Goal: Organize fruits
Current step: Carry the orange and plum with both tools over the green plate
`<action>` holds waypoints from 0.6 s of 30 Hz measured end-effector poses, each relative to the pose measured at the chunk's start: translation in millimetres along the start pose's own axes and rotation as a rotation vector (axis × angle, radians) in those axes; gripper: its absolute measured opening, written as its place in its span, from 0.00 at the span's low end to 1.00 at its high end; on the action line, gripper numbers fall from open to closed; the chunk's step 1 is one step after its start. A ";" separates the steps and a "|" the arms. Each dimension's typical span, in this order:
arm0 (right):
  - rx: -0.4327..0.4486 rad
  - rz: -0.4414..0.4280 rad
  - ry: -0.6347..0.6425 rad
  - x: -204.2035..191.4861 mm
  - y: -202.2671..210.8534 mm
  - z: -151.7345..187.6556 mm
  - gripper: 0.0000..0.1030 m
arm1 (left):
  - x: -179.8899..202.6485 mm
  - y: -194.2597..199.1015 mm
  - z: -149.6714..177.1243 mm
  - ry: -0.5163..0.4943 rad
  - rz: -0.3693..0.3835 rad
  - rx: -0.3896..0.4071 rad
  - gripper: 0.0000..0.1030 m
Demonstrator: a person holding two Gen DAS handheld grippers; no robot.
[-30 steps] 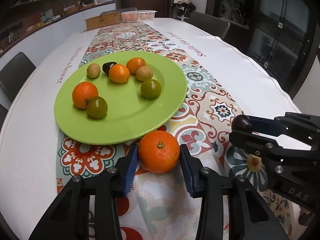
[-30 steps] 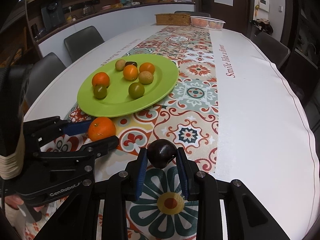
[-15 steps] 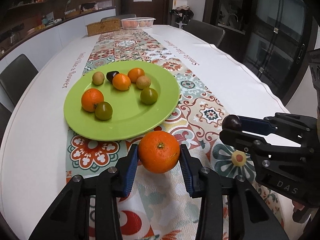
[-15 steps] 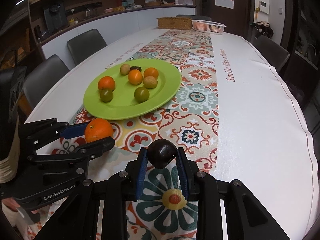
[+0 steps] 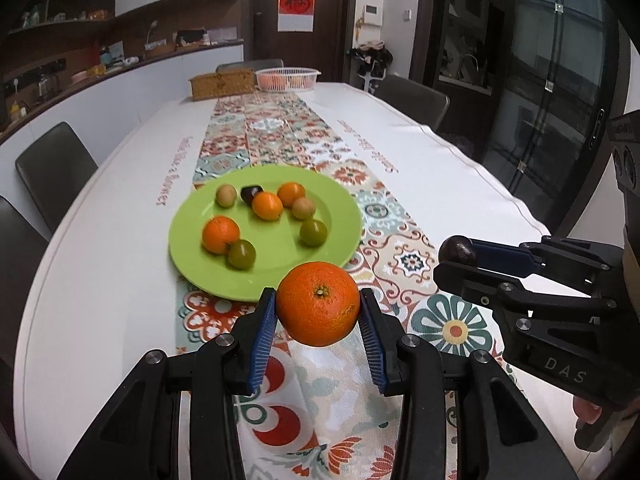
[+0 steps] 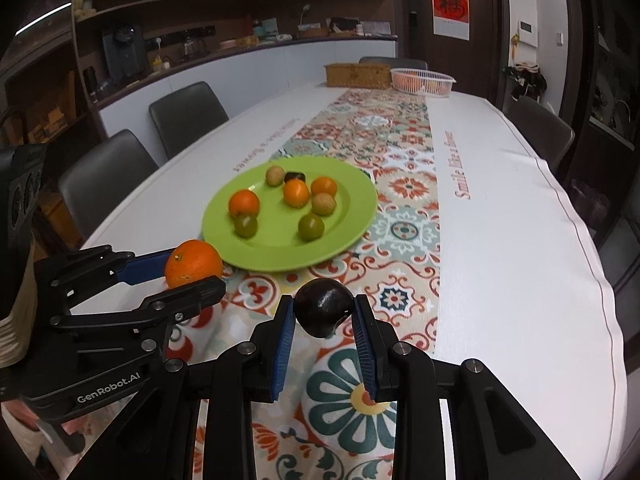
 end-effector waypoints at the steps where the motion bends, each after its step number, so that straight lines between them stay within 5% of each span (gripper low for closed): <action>1: 0.006 -0.001 0.002 -1.2 1.6 -2.2 0.29 | -1.1 1.8 -1.3 0.000 -0.003 0.005 0.39; 18: 0.076 -0.029 0.039 -31.0 0.6 -49.5 0.29 | -39.6 12.7 -36.4 -0.017 -0.048 0.070 0.39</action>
Point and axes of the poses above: each gripper's, at about its wrist camera, not at the fingertips, and y roughly against the way its jaws point, x to its right, z to its underside, the point moved 8 cm from there along -y, roughly the way its jaws point, and after that the axes turned 2 degrees about -z, right-handed, at the moved point
